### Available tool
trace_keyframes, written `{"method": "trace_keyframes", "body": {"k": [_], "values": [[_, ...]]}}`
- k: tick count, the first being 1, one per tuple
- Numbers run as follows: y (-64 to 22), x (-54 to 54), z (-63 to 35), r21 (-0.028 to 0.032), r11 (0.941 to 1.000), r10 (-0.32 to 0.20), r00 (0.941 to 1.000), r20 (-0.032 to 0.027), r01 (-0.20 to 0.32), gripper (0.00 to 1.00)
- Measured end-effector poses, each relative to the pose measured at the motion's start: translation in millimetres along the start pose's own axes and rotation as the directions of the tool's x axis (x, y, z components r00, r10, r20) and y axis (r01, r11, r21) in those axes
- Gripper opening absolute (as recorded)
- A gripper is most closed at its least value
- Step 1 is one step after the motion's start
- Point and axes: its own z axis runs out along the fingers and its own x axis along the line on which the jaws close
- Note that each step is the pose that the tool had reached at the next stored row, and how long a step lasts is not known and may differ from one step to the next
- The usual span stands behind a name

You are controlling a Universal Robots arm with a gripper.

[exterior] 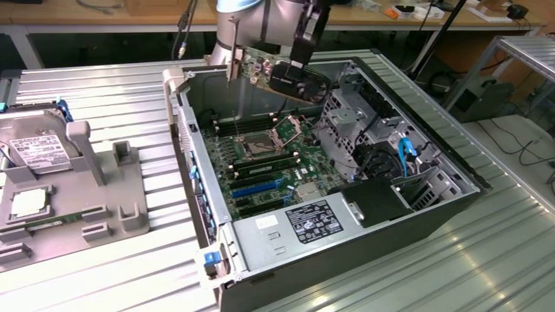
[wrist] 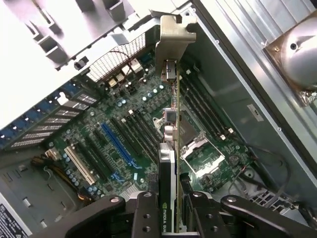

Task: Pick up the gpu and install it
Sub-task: 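Insert the gpu into the slot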

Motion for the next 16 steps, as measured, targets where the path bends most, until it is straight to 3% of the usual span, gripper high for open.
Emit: {"method": "trace_keyframes", "body": {"k": [4,7,9,12,16], "values": [[-0.9,-0.7,0.0,-0.0032,0.9970,-0.078,0.9970,-0.0062,0.077,0.27],[-1.7,-1.2,0.0,-0.0060,0.9905,-0.137,0.9905,-0.0108,0.137,0.27],[-2.4,-1.7,0.0,-0.0087,0.9823,-0.187,0.9822,-0.0146,0.187,0.27],[-3.3,-2.4,0.0,-0.0123,0.9678,-0.251,0.9677,-0.0192,0.251,0.27],[-4.7,-3.3,0.2,-0.0194,0.9328,-0.360,0.9324,-0.0267,0.360,0.27]]}}
